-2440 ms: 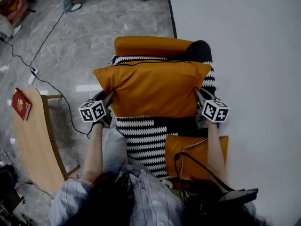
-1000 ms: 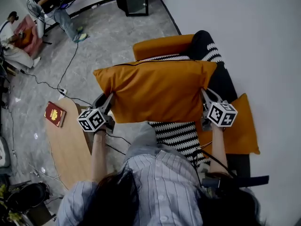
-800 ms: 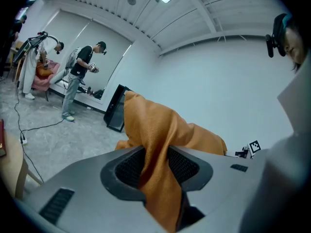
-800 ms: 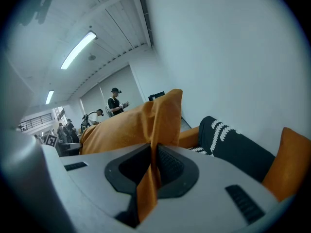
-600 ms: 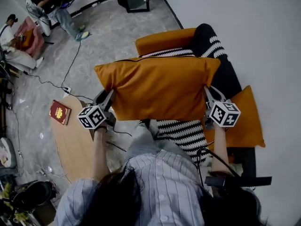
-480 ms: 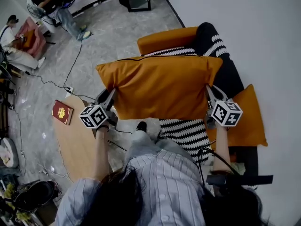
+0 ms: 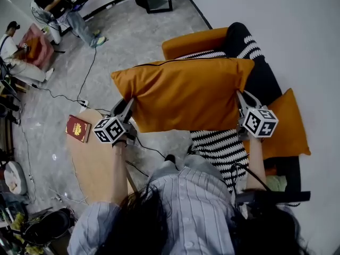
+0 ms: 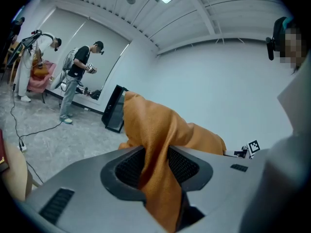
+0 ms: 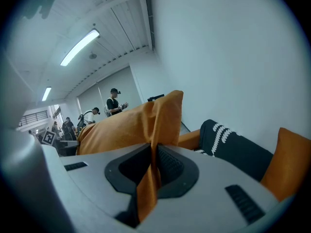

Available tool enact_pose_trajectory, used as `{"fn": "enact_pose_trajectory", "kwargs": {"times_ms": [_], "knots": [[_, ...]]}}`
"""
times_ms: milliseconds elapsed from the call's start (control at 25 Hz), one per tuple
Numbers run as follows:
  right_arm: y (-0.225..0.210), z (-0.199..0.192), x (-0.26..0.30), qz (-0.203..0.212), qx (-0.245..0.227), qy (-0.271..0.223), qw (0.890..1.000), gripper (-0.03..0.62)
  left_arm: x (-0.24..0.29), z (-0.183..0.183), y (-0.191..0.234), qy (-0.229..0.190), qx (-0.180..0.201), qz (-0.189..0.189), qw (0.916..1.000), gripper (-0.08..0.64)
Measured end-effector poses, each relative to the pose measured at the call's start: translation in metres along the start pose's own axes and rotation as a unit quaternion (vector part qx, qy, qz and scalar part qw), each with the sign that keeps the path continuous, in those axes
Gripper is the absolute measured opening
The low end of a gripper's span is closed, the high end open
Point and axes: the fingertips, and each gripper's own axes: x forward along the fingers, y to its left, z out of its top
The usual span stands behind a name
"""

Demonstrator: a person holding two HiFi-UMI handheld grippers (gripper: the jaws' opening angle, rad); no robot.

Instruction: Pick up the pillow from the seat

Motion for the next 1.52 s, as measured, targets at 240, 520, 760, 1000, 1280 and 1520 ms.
{"fn": "enact_pose_trajectory", "kwargs": {"times_ms": [240,520,760,1000,1280,1520], "knots": [[0.043,-0.015,-0.007,-0.015,0.002,-0.010,1.000,0.048,-0.032,0.011,0.025,-0.004,0.008,-0.018,0.9998,0.166],[0.106,-0.042,-0.026,-0.034,0.003,-0.019,0.999,0.048,-0.089,0.015,0.058,-0.004,0.011,-0.037,0.9993,0.166],[0.160,-0.070,-0.050,-0.051,0.006,-0.018,0.998,0.048,-0.133,0.018,0.086,0.001,0.009,-0.053,0.9985,0.166],[0.185,-0.100,-0.088,-0.080,0.015,-0.026,0.996,0.048,-0.153,0.005,0.089,0.009,0.010,-0.080,0.9967,0.164],[0.186,-0.122,-0.139,-0.106,0.023,-0.031,0.994,0.047,-0.163,-0.017,0.066,0.021,0.008,-0.103,0.9945,0.164],[0.163,-0.132,-0.183,-0.117,0.030,-0.038,0.992,0.048,-0.170,-0.033,0.025,0.018,0.018,-0.112,0.9934,0.164]]}}
